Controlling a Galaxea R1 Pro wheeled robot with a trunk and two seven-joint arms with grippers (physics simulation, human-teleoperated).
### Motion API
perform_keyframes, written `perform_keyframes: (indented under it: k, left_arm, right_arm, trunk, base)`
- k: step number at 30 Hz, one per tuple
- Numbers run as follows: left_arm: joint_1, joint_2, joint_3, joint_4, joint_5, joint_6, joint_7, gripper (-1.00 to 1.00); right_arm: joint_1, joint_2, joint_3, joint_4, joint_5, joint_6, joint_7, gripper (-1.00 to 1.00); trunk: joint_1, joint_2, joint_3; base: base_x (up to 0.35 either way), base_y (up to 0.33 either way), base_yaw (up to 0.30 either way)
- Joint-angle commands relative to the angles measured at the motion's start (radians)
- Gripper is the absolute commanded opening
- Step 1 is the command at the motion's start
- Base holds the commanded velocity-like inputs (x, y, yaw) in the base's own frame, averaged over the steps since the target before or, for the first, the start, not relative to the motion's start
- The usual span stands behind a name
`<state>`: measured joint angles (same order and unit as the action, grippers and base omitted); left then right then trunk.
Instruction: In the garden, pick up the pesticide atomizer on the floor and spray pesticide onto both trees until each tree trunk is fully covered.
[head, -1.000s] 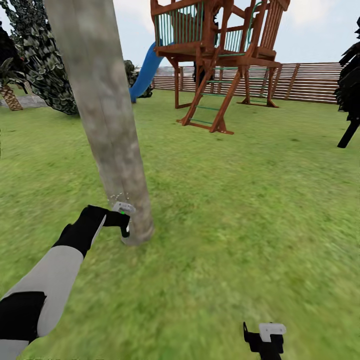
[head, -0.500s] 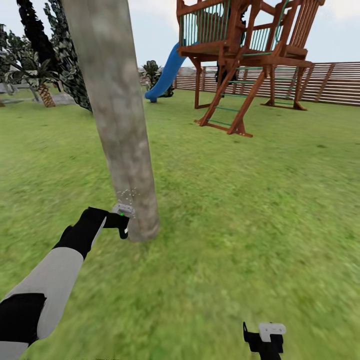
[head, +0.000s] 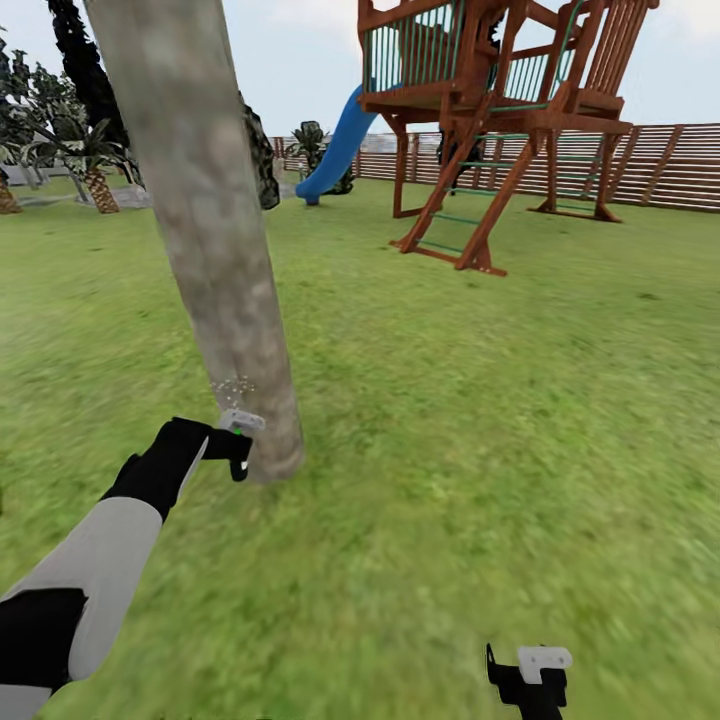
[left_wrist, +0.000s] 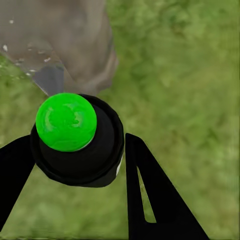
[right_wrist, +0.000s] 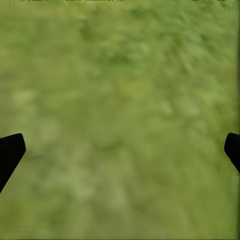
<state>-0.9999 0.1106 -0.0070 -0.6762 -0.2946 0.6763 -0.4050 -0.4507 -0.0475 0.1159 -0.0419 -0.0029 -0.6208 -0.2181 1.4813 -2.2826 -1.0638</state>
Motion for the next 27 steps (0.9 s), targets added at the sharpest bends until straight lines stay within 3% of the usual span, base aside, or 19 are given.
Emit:
perform_keyframes:
  k: [1, 11, 27]
  left_arm:
    - [0.001, 0.001, -0.001, -0.001, -0.007, 0.003, 0.000, -1.00]
    - [0.008, -0.012, 0.000, -0.001, 0.001, 0.003, 0.011, -1.00]
    - [0.011, -0.009, 0.004, 0.001, 0.002, 0.003, 0.011, -1.00]
  right_arm:
    - [0.000, 0.000, 0.008, 0.000, 0.000, 0.000, -0.007, 1.00]
    - [0.000, 0.000, 0.008, 0.000, 0.000, 0.000, -0.007, 1.00]
    - [0.000, 0.000, 0.008, 0.000, 0.000, 0.000, -0.007, 1.00]
  trunk:
    - [0.000, 0.000, -0.001]
    - [0.000, 0.000, -0.001]
    - [0.000, 0.000, -0.001]
  base:
    - [0.000, -0.273, 0.225]
    - [0.066, -0.273, 0.254]
    - [0.096, -0.273, 0.031]
